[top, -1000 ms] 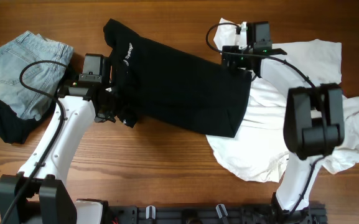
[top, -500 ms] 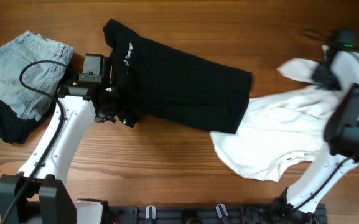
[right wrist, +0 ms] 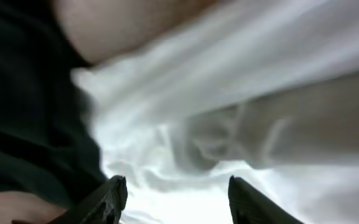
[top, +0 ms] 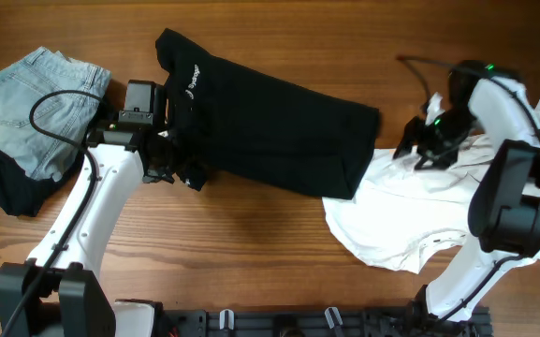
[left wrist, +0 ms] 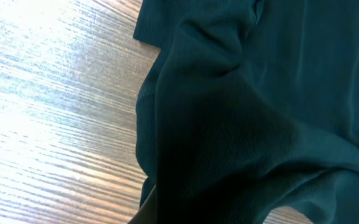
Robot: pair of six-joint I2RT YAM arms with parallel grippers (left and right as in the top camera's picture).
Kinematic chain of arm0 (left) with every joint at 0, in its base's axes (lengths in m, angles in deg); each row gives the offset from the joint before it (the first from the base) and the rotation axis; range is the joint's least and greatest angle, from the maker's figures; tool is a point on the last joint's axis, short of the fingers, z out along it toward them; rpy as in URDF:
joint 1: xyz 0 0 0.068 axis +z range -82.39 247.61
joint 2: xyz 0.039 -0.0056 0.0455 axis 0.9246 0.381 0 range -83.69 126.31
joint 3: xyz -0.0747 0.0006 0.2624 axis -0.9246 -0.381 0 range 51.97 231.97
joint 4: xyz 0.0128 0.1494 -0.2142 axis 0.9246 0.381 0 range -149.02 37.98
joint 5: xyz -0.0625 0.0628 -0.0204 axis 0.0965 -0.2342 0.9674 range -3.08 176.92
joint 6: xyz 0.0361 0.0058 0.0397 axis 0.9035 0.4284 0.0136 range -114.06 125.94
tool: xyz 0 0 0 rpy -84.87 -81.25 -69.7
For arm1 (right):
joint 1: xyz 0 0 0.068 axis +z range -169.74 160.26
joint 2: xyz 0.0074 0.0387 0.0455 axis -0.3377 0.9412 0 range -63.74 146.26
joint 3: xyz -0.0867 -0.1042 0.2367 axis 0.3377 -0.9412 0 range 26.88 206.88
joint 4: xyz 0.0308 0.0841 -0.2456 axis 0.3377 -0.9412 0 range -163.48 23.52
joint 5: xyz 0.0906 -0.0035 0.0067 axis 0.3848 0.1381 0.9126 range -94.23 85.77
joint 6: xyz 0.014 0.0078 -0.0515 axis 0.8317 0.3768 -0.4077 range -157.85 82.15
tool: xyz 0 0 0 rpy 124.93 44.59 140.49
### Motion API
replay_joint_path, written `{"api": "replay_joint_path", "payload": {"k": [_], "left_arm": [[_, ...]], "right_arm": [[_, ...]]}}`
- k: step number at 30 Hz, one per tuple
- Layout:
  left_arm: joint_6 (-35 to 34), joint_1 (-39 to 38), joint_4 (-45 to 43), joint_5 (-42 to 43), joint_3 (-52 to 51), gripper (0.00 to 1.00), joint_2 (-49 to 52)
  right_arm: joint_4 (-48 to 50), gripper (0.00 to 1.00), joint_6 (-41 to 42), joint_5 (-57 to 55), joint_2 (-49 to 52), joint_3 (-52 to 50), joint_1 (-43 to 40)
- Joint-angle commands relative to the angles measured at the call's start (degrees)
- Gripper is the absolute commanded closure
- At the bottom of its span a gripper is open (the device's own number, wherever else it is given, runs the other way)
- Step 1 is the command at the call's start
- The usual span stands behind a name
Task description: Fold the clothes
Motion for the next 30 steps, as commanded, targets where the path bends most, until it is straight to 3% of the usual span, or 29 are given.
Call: {"api": "replay_joint_path", "payload": {"k": [1,3,4,5,6,11,15,21,24,30], "left_arm": [[0.7,-0.2,-0.6,-1.0,0.2,0.92,0.4],[0.7,-0.2,-0.9,-1.0,0.2,0.92,0.4],[0.6,-0.2,-1.0,-1.0,0.2,0.92,0.4],[0.7,-0.2,-1.0,-1.0,0.2,0.92,0.4],[0.6,-0.2,-1.0,-1.0,0.2,0.92,0.4],[0.7,-0.2,-1.0,-1.0,0.2,0.92,0.4],[0.6,-0.2,-0.3,-1.0,0.2,0.91,0.4],[0.6,-0.2,2.6,-1.0,0.2,0.89,0.4],[0.6,-0.2,4.0,-1.0,0.0,0.88,0.4],[0.7,-0.2,4.7,-1.0,-2.2,0.88,0.4]], "right_arm": [[4.6,0.40,3.9,1.0,-0.1,-7.3,0.8],[9.3,0.33,5.7,-1.4,-0.1,-10.1,0.8],[10.4,0.39,7.0,-3.7,-0.1,-10.6,0.8],[12.0,0.71,10.6,-10.8,-0.1,-11.3,0.6],[12.5,0.96,13.2,-14.6,-0.1,-11.3,0.4],[9.4,0.96,19.9,-31.0,-0.3,-5.5,-8.9],[2.1,0.87,19.1,-29.8,-2.6,8.7,-17.3],[5.5,0.49,-5.5,2.8,-8.8,11.3,-9.6],[10.2,0.39,-5.7,3.4,-7.0,8.6,0.5],[16.4,0.38,3.9,-5.2,2.3,7.2,8.8]]}}
